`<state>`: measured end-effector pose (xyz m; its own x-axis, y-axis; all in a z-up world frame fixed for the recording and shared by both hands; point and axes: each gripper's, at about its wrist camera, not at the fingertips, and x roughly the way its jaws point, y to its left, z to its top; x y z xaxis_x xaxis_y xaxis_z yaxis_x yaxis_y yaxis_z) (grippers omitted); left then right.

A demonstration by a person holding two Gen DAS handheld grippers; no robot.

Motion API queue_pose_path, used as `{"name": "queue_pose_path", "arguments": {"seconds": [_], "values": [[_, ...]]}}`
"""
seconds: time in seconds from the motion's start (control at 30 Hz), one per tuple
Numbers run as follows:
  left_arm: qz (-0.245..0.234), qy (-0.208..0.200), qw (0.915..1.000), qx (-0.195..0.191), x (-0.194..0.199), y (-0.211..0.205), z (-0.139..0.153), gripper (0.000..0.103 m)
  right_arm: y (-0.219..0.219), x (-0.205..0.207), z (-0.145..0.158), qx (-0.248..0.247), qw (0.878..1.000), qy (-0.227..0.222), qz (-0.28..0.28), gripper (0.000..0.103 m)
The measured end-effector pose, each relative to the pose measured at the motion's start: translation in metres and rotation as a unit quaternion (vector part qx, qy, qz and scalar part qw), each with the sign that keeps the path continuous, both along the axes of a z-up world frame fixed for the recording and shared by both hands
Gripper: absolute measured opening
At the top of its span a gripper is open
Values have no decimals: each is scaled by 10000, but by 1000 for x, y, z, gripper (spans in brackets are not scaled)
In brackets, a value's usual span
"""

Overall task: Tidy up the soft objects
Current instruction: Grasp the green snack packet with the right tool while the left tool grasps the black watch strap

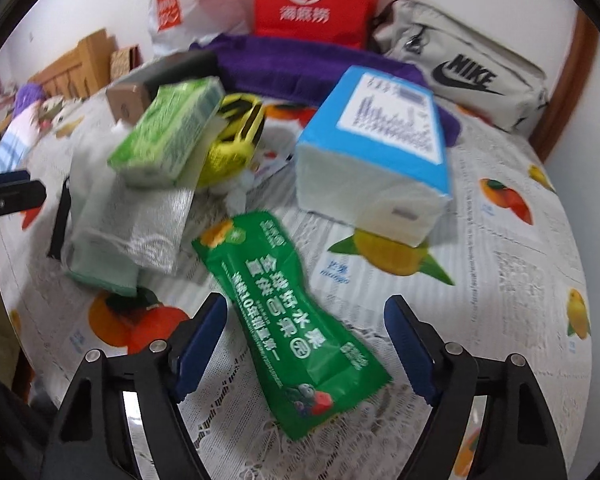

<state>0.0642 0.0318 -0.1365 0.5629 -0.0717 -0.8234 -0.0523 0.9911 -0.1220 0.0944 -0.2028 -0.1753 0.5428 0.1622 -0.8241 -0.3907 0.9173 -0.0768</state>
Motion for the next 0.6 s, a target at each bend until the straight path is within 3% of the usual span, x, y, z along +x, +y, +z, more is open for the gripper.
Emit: {"name": "queue_pose_path", "arguments": {"seconds": [0.1,0.17,0.33,0.43,0.6], "values": [[-67,100,9999,79,1,-8,-8,89,-2,1,-4,164,9998,15,59,76],[-114,118,9998,146,1,-13,-11,87,-4,-1,-4,197,9998,-67,29,60],[-180,161,9996,160,1,-21,-16,75,-12,-6,-2,226,9996,-144,-68,42],[-192,110,9996,167,2,-25,-18,72,-19,-10,-1,286,9991,-128,-282,38],[-163,190,9997,25,7,-27,-25,48,-23,-16,-3,309,9982,-229,-457,37]]}}
